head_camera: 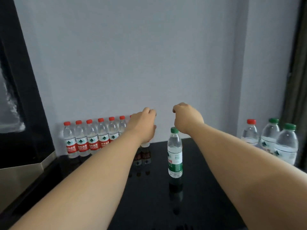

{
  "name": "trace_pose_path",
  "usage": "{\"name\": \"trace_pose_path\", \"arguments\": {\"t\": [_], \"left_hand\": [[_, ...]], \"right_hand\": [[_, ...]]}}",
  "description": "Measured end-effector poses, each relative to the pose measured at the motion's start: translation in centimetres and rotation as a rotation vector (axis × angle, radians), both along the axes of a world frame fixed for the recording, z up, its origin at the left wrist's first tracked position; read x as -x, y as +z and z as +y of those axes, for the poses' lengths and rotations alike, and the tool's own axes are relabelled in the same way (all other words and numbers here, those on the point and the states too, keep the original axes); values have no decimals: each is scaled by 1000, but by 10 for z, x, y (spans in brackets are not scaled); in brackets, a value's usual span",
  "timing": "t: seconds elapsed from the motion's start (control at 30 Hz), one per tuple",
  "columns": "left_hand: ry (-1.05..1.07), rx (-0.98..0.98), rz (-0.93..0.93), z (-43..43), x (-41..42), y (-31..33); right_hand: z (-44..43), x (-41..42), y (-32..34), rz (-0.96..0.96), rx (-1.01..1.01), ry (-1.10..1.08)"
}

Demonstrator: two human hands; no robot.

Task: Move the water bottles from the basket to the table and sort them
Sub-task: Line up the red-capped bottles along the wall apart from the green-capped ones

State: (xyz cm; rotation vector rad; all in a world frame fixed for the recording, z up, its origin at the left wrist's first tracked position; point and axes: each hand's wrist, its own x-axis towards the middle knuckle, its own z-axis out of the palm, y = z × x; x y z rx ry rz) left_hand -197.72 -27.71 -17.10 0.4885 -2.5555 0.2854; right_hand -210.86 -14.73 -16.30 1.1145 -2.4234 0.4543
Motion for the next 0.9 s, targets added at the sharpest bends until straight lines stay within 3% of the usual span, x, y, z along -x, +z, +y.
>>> {"name": "trace_pose_path", "arguments": {"t": [0.17, 0.43, 0.77, 0.9], "left_hand": [[-63, -33, 113, 54, 23, -27], [2, -71, 91, 77, 65, -81], [86, -53, 143, 61, 111, -122], [26, -71, 183, 51, 115, -132]], "right_hand": [[68, 24, -46, -2, 40, -141], [124, 70, -98, -116, 43, -445], [133, 157, -119, -171, 58, -545], [126, 186, -127, -198, 84, -562]]}}
